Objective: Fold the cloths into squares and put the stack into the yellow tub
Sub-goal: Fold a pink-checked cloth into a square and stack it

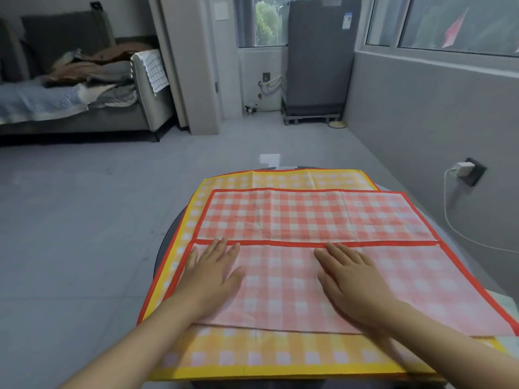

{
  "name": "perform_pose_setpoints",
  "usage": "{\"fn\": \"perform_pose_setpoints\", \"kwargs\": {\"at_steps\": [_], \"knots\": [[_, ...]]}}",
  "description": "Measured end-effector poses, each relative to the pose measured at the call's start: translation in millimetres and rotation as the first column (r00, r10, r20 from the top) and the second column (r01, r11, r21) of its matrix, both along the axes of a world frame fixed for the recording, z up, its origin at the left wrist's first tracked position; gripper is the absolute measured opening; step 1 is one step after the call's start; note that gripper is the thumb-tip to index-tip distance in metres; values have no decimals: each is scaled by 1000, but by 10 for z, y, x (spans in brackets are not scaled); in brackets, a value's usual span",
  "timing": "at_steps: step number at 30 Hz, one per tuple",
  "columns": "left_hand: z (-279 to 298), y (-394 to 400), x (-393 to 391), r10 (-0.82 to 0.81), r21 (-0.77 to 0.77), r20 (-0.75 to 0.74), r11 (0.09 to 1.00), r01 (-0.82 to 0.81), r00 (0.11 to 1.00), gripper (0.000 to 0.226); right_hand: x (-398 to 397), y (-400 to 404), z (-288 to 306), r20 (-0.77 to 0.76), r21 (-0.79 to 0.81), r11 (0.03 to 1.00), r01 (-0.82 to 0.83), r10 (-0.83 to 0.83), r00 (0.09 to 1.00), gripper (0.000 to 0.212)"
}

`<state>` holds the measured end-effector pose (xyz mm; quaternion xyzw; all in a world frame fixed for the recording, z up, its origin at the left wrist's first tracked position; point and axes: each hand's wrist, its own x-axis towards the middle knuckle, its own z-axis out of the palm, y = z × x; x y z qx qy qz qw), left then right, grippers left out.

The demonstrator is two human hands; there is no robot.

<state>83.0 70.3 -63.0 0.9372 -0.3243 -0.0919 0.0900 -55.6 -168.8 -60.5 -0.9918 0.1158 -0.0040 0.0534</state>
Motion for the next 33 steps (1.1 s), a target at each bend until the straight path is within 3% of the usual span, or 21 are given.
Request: {"fn": "perform_pose_setpoints", "kwargs": {"at_steps": [6, 10, 18, 23, 26, 29, 33], "knots": [[233, -540, 238, -20, -115, -86, 993, 10, 996, 54, 400, -373, 148, 166, 9, 1000, 0, -1, 986, 42], [334, -1062, 597, -24, -189, -113, 982, 2, 993, 50, 820, -745, 169, 219, 19, 1000, 22, -25, 975, 40], [84, -1814, 1366, 77, -308, 19, 949, -67, 997, 36, 1561, -1328, -26, 309, 95, 981, 169, -191, 932, 35], [-44, -1866, 1601, 107, -386, 73, 920, -70, 992, 22, 1762, -1478, -137, 292, 146, 953, 264, -297, 909, 27], [3, -1815, 1606, 107, -486, 23, 870, -82, 994, 14, 1794, -1477, -98, 302, 156, 953, 259, -296, 906, 20], [156, -1688, 1511, 93, -569, -34, 817, -96, 995, 24, 1740, -1426, 23, 387, 226, 950, 215, -290, 875, 16], [588, -1505, 1300, 73, -606, -35, 792, -79, 997, 10, 1503, -1291, 415, 516, 213, 967, 140, -233, 824, 17]]}}
